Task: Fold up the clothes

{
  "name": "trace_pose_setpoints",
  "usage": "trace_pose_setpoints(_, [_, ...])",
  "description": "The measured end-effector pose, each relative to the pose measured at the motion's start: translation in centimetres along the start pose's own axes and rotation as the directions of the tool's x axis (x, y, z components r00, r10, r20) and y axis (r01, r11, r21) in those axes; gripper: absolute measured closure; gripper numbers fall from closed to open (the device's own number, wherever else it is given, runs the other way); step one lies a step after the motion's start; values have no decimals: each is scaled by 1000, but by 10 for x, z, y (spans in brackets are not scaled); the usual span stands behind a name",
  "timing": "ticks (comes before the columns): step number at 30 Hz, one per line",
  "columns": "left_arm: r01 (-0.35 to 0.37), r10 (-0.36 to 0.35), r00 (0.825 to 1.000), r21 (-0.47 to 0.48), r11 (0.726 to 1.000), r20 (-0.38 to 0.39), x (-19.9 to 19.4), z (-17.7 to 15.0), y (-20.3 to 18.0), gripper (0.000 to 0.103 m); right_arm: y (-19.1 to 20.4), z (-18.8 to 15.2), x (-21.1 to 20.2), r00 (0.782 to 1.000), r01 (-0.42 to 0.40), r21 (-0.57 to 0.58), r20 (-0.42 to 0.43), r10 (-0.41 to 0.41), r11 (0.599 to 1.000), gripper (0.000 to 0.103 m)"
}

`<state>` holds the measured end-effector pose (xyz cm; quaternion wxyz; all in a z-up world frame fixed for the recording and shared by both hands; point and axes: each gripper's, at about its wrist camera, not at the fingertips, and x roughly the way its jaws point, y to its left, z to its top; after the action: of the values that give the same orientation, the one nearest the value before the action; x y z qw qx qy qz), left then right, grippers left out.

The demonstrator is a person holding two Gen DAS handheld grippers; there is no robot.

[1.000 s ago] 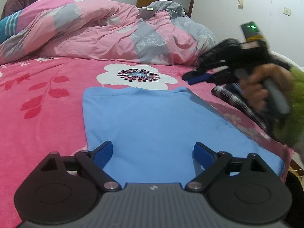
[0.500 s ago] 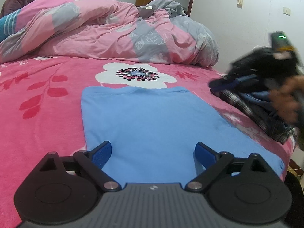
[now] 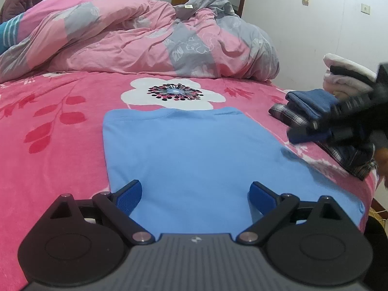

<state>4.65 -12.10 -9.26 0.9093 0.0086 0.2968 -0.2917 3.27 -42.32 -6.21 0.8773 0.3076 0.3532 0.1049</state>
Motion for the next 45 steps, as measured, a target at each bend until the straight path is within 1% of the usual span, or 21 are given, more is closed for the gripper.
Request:
trace_pose_setpoints(1, [0,0,1000,0,1000,-1,0,0,0,6,1,-6,1,1000,6,-17,-16,-6,1000,92])
trace_pose_setpoints(3, [2,-2,1000,-2,1000,-1,0,0,0,6,-8,-19,-1,998,64,-14,-29,-64,998,94])
trace_pose_setpoints(4, [3,-3,1000,-4,1000,0,0,0,0,6,-17,-24,-6,996,92,7,-12,-92,996,96])
trace_pose_setpoints(6, [6,-6,1000,-7,1000,2,0,0,1,6,-26,-35,-23,988,147,57,36,-149,987,96])
trace_pose_setpoints(7, [7,-7,1000,-7,1000,2,0,-1,0,5,-23,-39,-31,985,157,43,58,-160,987,92])
trace_pose_setpoints(12, [3,-3,1000,0,1000,-3,1,1,0,5,12,-61,-45,982,161,-131,123,-145,978,91])
trace_pose_setpoints(15, [3,-3,1000,-2,1000,-2,1,1,-1,5,23,-73,-36,990,125,-232,97,-105,965,91])
trace_pose_setpoints(16, [3,-3,1000,-3,1000,-1,1,1,-1,5,22,-78,-35,988,148,-253,88,-130,956,92])
trace_pose_setpoints(18, [3,-3,1000,-5,1000,1,1,1,-1,5,12,-90,-44,982,182,-242,97,-162,953,93])
trace_pose_setpoints(20, [5,-5,1000,-7,1000,2,1,0,-1,5,2,-100,-60,974,209,-180,121,-190,961,93])
trace_pose_setpoints(22, [6,-6,1000,-7,1000,2,2,0,0,4,1,-106,-77,959,266,-163,139,-245,950,93])
trace_pose_setpoints(25, [4,-4,1000,-7,1000,2,2,1,-1,4,18,-106,-82,945,304,-207,186,-268,930,89])
trace_pose_setpoints(26, [3,-3,1000,-6,1000,1,2,1,-1,4,25,-105,-82,944,304,-228,202,-261,925,89])
trace_pose_setpoints(28, [3,-3,1000,-4,1000,1,2,1,0,4,41,-102,-71,955,266,-293,210,-210,918,89])
trace_pose_setpoints(29, [5,-5,1000,-4,1000,1,1,0,1,4,49,-103,-61,960,257,-338,199,-198,906,88])
trace_pose_setpoints(31, [5,-5,1000,-4,1000,2,1,0,1,4,61,-106,-43,965,254,-410,171,-200,876,82])
trace_pose_setpoints(34, [4,-4,1000,-2,1000,3,1,0,1,4,71,-109,-27,967,252,-462,151,-204,850,78])
trace_pose_setpoints(39, [5,-5,1000,-2,1000,5,1,0,2,4,71,-110,-17,969,245,-489,140,-202,837,79])
trace_pose_setpoints(41, [6,-6,1000,-3,1000,6,1,0,2,4,71,-113,-16,970,241,-512,139,-198,825,84])
trace_pose_setpoints(43, [5,-5,1000,-2,1000,7,1,-1,0,4,74,-117,-16,970,243,-539,141,-198,806,99])
trace_pose_setpoints(45, [5,-5,1000,-1,1000,7,0,-1,0,4,76,-120,-18,970,242,-552,144,-194,798,102])
